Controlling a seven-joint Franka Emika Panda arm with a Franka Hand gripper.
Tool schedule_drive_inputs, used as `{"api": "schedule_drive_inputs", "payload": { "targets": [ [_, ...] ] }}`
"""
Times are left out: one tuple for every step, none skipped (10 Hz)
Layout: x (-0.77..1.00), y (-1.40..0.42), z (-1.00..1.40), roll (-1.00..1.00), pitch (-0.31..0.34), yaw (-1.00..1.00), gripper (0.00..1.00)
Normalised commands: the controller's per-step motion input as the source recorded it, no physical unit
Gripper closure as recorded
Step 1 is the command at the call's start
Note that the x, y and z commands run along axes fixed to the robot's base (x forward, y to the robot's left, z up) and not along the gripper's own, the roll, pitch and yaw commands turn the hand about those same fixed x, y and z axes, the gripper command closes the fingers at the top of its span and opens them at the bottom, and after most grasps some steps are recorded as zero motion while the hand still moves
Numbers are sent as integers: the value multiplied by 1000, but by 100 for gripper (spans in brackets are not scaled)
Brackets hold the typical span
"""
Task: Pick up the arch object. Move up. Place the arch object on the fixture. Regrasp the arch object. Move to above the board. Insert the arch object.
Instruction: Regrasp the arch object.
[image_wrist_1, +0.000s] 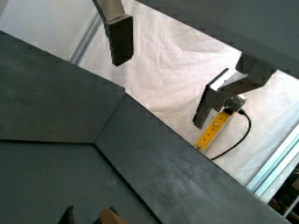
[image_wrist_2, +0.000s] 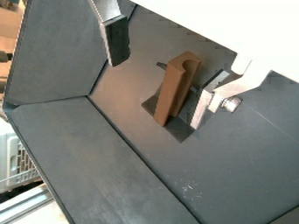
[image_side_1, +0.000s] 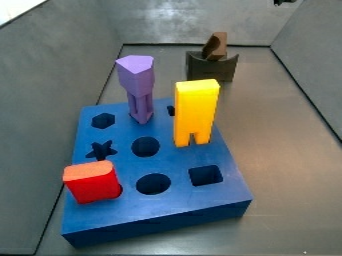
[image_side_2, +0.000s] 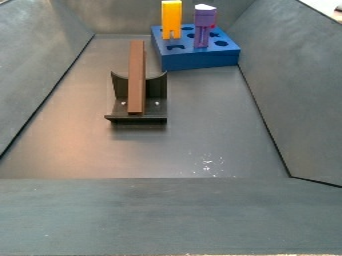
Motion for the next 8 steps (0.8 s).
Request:
{"api": "schedule_drive_inputs", "payload": {
  "targets": [
    [297, 44, -1000, 66, 45, 70, 0],
    [301, 46, -1000, 73, 40, 79, 0],
    [310, 38, -1000, 74, 29, 99, 0],
    [319, 30, -1000, 68, 29, 102, 0],
    [331, 25, -1000, 67, 27, 99, 0],
    [346, 17, -1000, 75, 22, 96, 0],
    [359, 11, -1000, 82, 19, 95, 0],
    [380, 0, -1000, 90, 18, 93, 0]
  ]
}}
